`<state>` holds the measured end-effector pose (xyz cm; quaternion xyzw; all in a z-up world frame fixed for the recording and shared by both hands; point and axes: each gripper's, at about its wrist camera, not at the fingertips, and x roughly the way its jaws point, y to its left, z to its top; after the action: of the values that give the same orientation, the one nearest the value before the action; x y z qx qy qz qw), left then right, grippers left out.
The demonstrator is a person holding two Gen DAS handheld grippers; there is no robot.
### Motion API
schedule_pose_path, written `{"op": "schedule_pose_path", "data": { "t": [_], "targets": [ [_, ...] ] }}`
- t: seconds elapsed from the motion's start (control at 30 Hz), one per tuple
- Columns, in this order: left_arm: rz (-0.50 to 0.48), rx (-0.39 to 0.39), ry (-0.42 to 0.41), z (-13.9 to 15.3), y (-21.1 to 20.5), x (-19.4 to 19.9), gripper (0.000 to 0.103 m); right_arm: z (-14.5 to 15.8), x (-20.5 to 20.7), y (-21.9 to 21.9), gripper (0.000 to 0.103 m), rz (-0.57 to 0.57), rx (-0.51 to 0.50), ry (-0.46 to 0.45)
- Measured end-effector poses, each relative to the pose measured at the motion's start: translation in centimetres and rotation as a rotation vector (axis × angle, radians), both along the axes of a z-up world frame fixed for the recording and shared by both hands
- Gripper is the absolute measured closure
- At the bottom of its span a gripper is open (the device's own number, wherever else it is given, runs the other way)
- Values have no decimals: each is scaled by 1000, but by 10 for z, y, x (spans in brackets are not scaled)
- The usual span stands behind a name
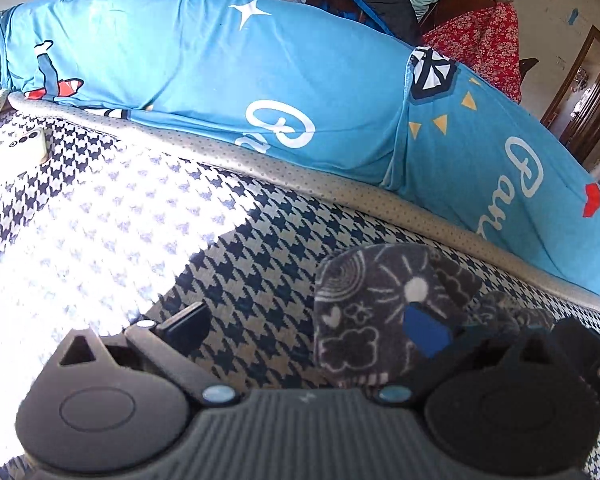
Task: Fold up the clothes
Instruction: 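Grasp the grey garment again with the right gripper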
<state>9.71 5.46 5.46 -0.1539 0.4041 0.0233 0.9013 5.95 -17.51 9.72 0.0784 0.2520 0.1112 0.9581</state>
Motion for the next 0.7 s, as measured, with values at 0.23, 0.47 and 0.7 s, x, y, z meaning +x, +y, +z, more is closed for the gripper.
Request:
{"op": "schedule_pose_path", "data": {
  "t": [0.23, 0.47, 0.7],
  "targets": [
    [1, 73, 21, -3, 20, 2, 0, -20, 17, 42, 27, 83, -66, 55],
    [-7, 142, 67, -10, 26, 8, 0, -33, 34, 67, 26, 88, -125, 99],
    [-28, 170, 91, -15, 24, 11, 0, -40, 47, 81, 26, 61, -231, 171]
  ]
}}
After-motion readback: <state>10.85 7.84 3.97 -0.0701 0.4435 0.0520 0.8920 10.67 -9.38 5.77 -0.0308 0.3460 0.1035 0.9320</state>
